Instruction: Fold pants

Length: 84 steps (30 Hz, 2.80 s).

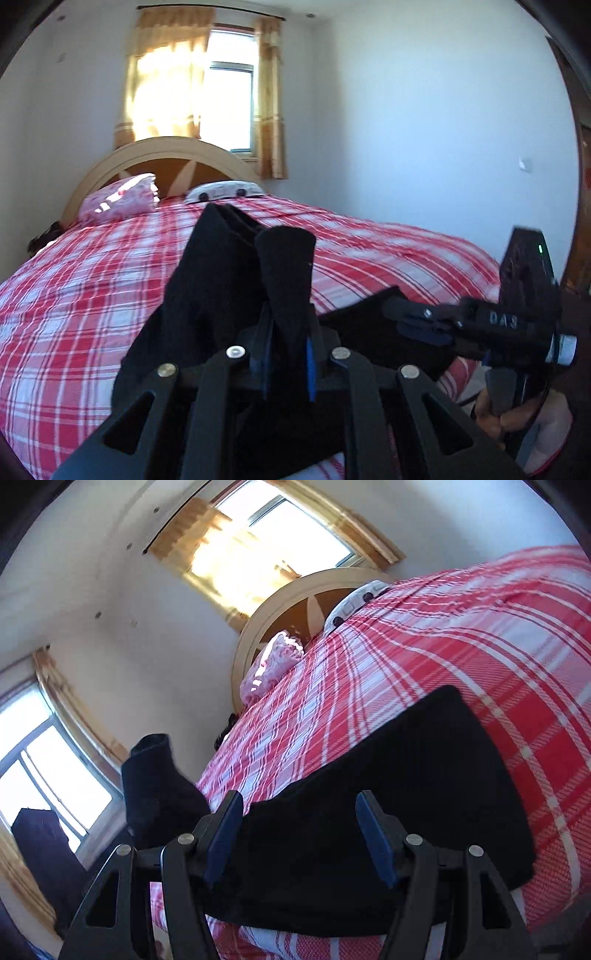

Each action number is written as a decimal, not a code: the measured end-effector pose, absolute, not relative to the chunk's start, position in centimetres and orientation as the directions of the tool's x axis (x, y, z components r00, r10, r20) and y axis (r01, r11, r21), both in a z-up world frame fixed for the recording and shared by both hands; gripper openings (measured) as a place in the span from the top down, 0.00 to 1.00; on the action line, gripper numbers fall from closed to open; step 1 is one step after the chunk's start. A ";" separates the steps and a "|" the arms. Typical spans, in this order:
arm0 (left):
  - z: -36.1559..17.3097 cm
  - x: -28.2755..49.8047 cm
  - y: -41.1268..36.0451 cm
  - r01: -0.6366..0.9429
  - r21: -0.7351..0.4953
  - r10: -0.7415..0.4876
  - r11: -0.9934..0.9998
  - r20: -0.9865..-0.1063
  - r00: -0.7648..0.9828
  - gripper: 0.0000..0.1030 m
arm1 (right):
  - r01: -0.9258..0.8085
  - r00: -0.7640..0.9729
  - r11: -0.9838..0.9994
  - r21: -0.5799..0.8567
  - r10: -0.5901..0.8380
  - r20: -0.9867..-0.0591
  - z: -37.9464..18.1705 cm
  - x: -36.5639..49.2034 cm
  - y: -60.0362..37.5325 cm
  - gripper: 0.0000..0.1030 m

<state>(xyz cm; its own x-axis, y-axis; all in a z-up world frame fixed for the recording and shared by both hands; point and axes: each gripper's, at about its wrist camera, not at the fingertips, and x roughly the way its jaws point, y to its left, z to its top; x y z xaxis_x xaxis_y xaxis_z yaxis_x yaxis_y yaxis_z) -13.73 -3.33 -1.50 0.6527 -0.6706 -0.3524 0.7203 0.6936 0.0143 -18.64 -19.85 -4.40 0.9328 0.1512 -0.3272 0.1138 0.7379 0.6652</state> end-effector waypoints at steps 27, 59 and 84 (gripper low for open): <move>-0.8 -11.0 4.4 0.587 0.067 -0.502 0.807 -0.446 0.741 0.10 | -0.014 0.898 0.842 0.539 0.248 -0.364 -2.8 -18.1 -17.8 0.37; -4.2 -8.1 4.7 0.475 0.040 -0.371 0.879 -0.569 0.734 0.08 | 0.099 0.861 0.928 0.360 0.101 -0.498 -4.3 -16.0 -16.7 0.35; -3.2 -7.6 4.4 0.439 0.024 -0.352 0.898 -0.556 0.752 0.07 | 0.121 0.872 0.982 0.142 -0.036 -0.488 -1.2 -19.2 -17.5 0.80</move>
<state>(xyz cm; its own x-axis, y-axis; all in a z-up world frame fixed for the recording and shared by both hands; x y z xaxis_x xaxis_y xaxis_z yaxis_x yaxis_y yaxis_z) -7.59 4.38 -3.18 0.7525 -0.3524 -0.5564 0.4388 0.8982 0.0245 -19.23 -17.52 -1.22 0.8719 -0.0364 -0.4882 0.1208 0.9824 0.1425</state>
